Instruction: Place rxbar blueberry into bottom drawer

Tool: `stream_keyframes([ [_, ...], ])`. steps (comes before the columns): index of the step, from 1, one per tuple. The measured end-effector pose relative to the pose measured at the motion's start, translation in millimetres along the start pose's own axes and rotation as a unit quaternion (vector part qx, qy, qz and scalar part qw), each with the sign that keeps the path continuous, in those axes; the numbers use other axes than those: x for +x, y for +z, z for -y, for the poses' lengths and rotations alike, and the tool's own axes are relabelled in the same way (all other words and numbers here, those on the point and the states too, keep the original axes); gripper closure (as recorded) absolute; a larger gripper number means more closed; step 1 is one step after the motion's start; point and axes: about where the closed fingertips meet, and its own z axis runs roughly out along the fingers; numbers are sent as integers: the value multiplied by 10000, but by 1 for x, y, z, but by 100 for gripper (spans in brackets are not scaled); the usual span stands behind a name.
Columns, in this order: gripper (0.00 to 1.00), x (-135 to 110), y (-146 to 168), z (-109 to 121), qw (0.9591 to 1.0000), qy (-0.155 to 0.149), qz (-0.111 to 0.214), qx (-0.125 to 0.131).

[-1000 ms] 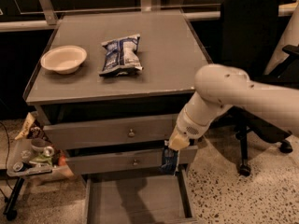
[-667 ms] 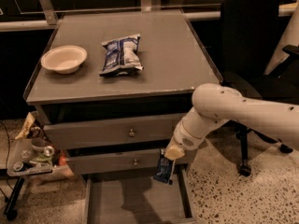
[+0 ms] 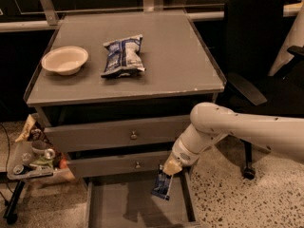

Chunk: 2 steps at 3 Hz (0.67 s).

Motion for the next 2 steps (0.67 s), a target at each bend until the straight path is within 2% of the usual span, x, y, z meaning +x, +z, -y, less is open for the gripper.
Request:
stream_keyframes([
  [1,100,10,39,7,9990,334,179,-243],
  [2,100,25,92,28,9928,988,499,-452],
])
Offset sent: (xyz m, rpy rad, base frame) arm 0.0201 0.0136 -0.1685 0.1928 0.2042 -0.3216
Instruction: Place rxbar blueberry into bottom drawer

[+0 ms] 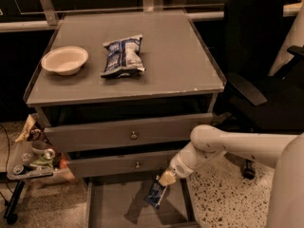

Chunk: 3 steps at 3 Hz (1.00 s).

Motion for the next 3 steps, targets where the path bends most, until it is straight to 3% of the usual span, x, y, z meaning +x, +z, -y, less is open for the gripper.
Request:
stream_keyframes([
  [1,100,28,60,18,9968,683,132,-393],
  [2,100,28,60,18,9968,683,132,-393],
  [3,100,29,84,33,9932,965,414,-512],
])
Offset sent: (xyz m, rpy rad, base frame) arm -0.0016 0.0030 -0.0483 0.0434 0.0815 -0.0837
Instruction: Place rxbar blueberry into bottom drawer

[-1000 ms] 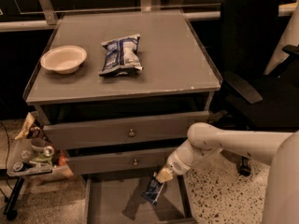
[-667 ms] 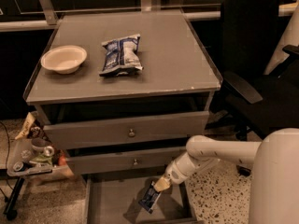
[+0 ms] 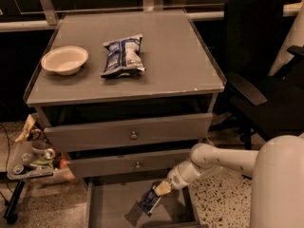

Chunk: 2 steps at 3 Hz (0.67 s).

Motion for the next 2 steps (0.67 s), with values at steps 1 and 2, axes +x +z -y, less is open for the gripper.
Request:
stream_keyframes([
  [1,100,-2,27,30,9975,475,505,-145],
  [2,100,3,58,53,9926,927,742,-256],
])
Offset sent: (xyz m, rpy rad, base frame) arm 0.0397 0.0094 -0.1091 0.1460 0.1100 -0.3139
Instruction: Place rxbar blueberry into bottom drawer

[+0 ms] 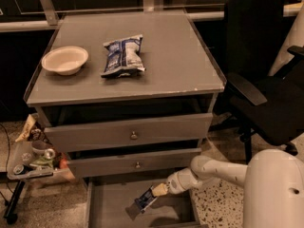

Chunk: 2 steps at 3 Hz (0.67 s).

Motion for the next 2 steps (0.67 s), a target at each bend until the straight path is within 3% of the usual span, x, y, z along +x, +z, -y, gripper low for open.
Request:
stream_keyframes([
  [1,100,0,0,0,10000,0,0,0],
  [2,100,-1,26,15,9997,204,127,-57],
])
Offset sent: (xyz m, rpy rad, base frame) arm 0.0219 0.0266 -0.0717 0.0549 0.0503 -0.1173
